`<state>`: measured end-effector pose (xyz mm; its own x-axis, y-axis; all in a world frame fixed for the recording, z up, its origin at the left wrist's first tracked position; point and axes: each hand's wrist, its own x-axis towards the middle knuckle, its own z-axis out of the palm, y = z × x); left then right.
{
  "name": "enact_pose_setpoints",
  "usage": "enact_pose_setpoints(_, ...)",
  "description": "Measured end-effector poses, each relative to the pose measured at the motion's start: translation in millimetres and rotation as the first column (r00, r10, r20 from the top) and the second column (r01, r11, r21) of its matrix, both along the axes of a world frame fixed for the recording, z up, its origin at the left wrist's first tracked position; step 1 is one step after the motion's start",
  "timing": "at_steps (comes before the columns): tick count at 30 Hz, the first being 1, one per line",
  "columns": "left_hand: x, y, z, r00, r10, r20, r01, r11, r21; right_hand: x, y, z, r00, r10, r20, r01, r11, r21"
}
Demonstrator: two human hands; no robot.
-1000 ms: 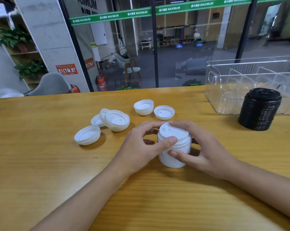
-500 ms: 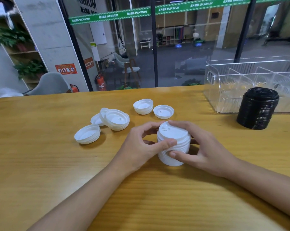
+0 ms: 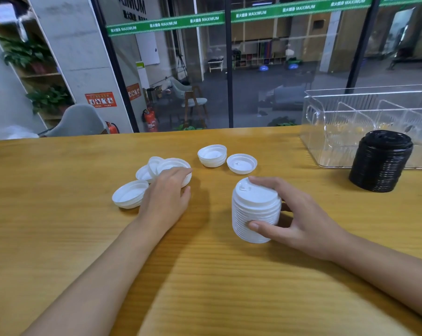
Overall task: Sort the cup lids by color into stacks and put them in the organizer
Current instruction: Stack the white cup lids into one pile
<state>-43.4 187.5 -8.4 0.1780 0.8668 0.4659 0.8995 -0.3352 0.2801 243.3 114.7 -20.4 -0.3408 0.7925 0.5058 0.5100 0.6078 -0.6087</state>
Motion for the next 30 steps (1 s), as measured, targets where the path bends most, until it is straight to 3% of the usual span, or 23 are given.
enact_pose_setpoints(3,1.1,1.1,2.8,0.992,0.093,-0.084,-0.096,0.995,-0.028,0.4,-0.2,0.1,1.000,-0.001,0.005,0.001,1.000,-0.008)
enact_pose_setpoints(6,-0.4,-0.1,3.9,0.991,0.121,-0.062,-0.123,0.992,-0.025,0.5,-0.7,0.6,1.000,0.000,-0.001,0.000,1.000,-0.008)
enact_pose_setpoints(12,2.0,-7.4,8.6,0.996,0.064,0.058,-0.067,0.997,0.046,0.9,-0.1,0.1,1.000,0.005,0.004,-0.005,1.000,0.003)
enact_pose_setpoints(17,11.2,-16.3,14.3,0.959,-0.070,0.273,0.048,0.995,0.086,1.3,0.3,2.0,0.999,0.034,-0.021,-0.033,0.999,0.033)
enact_pose_setpoints(23,34.1,-35.6,23.0,0.801,-0.174,0.573,0.194,0.981,0.027,0.3,1.5,0.8,0.997,0.010,-0.073,-0.002,0.994,0.112)
enact_pose_setpoints(27,40.1,-39.4,28.7,0.519,-0.131,0.845,0.349,0.935,-0.070,-1.0,1.7,0.0,0.996,0.008,-0.091,0.005,0.991,0.137)
enact_pose_setpoints(30,42.8,-42.8,33.9,0.375,-0.098,0.922,0.391,0.918,-0.061,-0.9,1.5,-0.4,0.995,0.008,-0.098,0.005,0.991,0.133)
